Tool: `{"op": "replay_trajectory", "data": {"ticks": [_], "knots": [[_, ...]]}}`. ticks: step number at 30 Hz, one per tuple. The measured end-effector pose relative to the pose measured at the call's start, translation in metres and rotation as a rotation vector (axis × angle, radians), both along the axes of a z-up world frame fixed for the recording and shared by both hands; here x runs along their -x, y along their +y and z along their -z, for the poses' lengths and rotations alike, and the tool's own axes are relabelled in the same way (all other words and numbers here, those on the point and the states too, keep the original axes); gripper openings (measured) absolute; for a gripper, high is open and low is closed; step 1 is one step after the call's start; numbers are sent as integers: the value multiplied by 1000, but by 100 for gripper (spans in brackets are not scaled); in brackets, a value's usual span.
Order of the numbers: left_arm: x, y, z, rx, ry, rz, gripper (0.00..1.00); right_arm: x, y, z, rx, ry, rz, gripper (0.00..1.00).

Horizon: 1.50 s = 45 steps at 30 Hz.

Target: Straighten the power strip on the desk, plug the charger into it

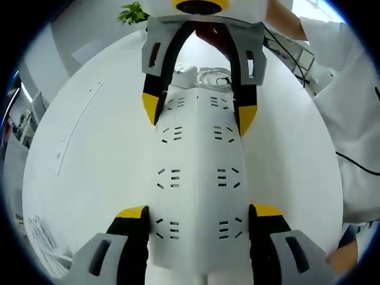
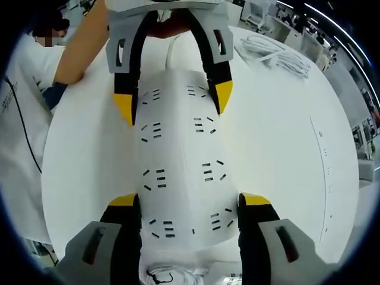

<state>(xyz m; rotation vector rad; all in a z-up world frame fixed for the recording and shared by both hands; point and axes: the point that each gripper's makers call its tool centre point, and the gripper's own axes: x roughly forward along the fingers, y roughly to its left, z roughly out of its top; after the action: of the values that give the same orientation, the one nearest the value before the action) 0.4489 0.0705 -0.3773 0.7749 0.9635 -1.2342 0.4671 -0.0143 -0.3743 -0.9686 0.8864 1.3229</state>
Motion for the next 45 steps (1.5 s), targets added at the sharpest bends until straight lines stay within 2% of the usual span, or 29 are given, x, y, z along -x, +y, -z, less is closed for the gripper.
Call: {"op": "replay_trajectory", "data": {"ticks": [27,45], "knots": [[-3,-1,1,-16,3,42,69,9,1,0,-62,-17,88,65],[-6,-1,1,-19,1,49,69,12,1,0,-67,-18,119,65]]}}
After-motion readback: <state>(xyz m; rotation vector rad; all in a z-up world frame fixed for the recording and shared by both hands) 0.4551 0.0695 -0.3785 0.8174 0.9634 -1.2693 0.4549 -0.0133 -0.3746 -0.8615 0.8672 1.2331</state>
